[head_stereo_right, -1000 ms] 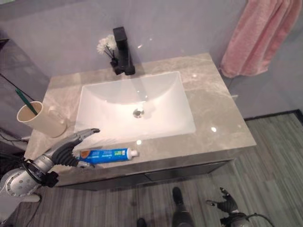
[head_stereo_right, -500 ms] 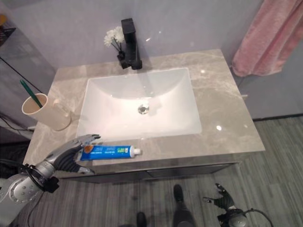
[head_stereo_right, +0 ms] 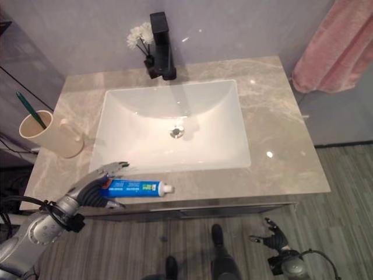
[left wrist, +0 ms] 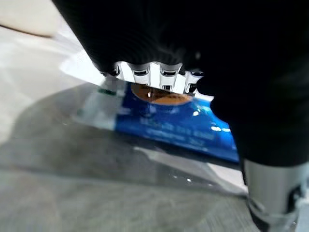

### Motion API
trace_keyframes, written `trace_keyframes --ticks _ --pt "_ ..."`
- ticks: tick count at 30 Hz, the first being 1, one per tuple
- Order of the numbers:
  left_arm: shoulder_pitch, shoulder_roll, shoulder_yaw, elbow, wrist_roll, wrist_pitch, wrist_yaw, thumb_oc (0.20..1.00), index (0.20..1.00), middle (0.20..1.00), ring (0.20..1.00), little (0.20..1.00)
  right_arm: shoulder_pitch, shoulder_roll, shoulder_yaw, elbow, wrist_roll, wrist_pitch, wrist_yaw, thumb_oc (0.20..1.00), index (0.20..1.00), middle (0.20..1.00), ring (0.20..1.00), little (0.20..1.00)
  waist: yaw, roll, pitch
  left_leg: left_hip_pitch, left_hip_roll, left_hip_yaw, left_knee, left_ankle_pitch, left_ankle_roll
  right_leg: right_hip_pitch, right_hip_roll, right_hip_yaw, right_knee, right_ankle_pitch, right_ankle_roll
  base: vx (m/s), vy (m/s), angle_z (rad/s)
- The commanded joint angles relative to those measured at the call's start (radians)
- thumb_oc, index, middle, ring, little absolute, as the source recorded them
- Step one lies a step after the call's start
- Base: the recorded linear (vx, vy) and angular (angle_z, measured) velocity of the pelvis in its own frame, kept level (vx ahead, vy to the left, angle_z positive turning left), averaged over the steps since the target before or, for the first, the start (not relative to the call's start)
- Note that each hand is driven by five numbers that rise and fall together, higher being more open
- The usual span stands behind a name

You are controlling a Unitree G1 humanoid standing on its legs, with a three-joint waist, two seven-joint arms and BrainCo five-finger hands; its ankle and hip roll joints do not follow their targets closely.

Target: Put brush and paste in cup on sink, flatten towel.

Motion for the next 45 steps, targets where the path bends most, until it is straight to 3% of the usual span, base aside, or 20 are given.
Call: trace_keyframes --ticks 1,6,8,9,10,16,18,19,20,21,35,45 --pt "-0.046 -0.019 -0.017 -0.01 -0.019 -0.046 0.029 0.834 0.834 0.834 0.834 0.834 -0.016 -0.027 0.03 -0.016 -0.018 -0.031 -0.023 1.0 1.0 1.0 1.0 1.0 -0.015 -0.035 -0.032 -0.078 0.006 0.002 0.002 0.069 -0.016 0.134 -0.023 0.017 0.006 -0.12 0.063 0.0 0.0 0.0" --pt "-0.06 -0.03 -0.031 -0.018 -0.046 -0.044 0.019 0.827 0.827 0.827 0.827 0.827 -0.018 -0.025 0.038 -0.011 -0.02 -0.03 -0.023 1.0 1.0 1.0 1.0 1.0 -0.018 -0.032 -0.035 -0.065 0.003 0.007 0.002 0.064 -0.015 0.147 -0.027 0.015 0.006 -0.124 0.063 0.02 0.005 0.01" --pt "-0.063 -0.032 -0.033 -0.024 -0.061 -0.041 0.014 0.746 0.746 0.746 0.746 0.746 -0.02 -0.023 0.042 -0.007 -0.021 -0.029 -0.021 1.0 1.0 1.0 1.0 1.0 -0.019 -0.03 -0.035 -0.055 0.002 0.008 0.002 0.06 -0.015 0.155 -0.028 0.014 0.006 -0.125 0.062 0.03 0.007 0.01" --pt "-0.064 -0.033 -0.034 -0.029 -0.078 -0.037 0.01 0.755 0.755 0.755 0.755 0.755 -0.022 -0.023 0.043 -0.005 -0.02 -0.027 -0.021 1.0 1.0 1.0 1.0 1.0 -0.02 -0.029 -0.035 -0.052 0.002 0.01 0.002 0.059 -0.015 0.157 -0.029 0.014 0.006 -0.127 0.062 0.04 0.013 0.01" --pt "-0.065 -0.033 -0.037 -0.031 -0.098 -0.035 0.004 0.824 0.824 0.824 0.824 0.824 -0.023 -0.022 0.046 -0.003 -0.021 -0.024 -0.019 1.0 1.0 1.0 1.0 1.0 -0.022 -0.027 -0.036 -0.048 0.001 0.012 0.002 0.057 -0.015 0.161 -0.031 0.015 0.006 -0.127 0.062 0.0 0.0 0.0" --pt "-0.069 -0.039 -0.044 -0.031 -0.15 -0.031 -0.013 0.853 0.853 0.853 0.853 0.853 -0.025 -0.02 0.052 0.0 -0.02 -0.02 -0.012 1.0 1.0 1.0 1.0 1.0 -0.025 -0.024 -0.038 -0.039 -0.001 0.017 0.002 0.052 -0.014 0.167 -0.033 0.017 0.006 -0.129 0.063 0.0 0.0 0.0" --pt "-0.065 -0.048 -0.048 -0.024 -0.169 -0.026 -0.016 0.699 0.699 0.699 0.699 0.699 -0.022 -0.019 0.052 -0.003 -0.021 -0.019 -0.01 1.0 1.0 1.0 1.0 1.0 -0.027 -0.022 -0.039 -0.037 -0.001 0.018 0.002 0.05 -0.014 0.168 -0.033 0.017 0.006 -0.13 0.062 0.0 0.0 0.0" --pt "-0.064 -0.052 -0.049 -0.018 -0.18 -0.023 -0.02 0.533 0.533 0.533 0.533 0.533 -0.021 -0.02 0.052 -0.002 -0.02 -0.018 -0.008 1.0 1.0 1.0 1.0 1.0 -0.027 -0.022 -0.039 -0.036 -0.001 0.018 0.002 0.05 -0.013 0.168 -0.033 0.017 0.006 -0.131 0.062 0.0 0.0 0.0" --pt "-0.064 -0.052 -0.049 -0.018 -0.18 -0.024 -0.02 0.467 0.467 0.467 0.467 0.467 -0.021 -0.02 0.052 -0.002 -0.02 -0.018 -0.008 1.0 1.0 1.0 1.0 1.0 -0.027 -0.022 -0.039 -0.036 -0.001 0.018 0.002 0.05 -0.013 0.168 -0.033 0.017 0.006 -0.131 0.062 0.0 0.0 0.0" --pt "-0.061 -0.056 -0.049 -0.012 -0.19 -0.019 -0.022 0.2 0.2 0.2 0.2 0.2 -0.019 -0.021 0.052 -0.002 -0.022 -0.016 -0.007 1.0 1.0 1.0 1.0 1.0 -0.028 -0.02 -0.039 -0.036 -0.002 0.018 0.002 0.05 -0.013 0.168 -0.034 0.017 0.006 -0.13 0.062 0.0 0.0 0.0" --pt "-0.041 -0.055 -0.052 0.013 -0.098 -0.019 -0.004 0.2 0.2 0.2 0.2 0.2 -0.015 -0.02 0.04 0.007 -0.02 -0.017 -0.024 1.0 1.0 1.0 1.0 1.0 -0.026 -0.022 -0.039 -0.068 0.002 0.011 0.002 0.061 -0.019 0.139 -0.028 0.012 0.006 -0.128 0.06 0.0 -0.002 0.0" --pt "-0.068 -0.054 -0.07 -0.014 -0.063 -0.047 0.019 0.2 0.2 0.2 0.2 0.2 -0.017 -0.012 0.051 0.04 -0.032 -0.022 -0.043 1.0 1.0 1.0 1.0 1.0 -0.025 -0.029 -0.052 -0.029 0.008 0.003 0.002 0.052 -0.024 0.191 -0.029 -0.001 0.006 -0.147 0.054 0.01 -0.005 0.0"
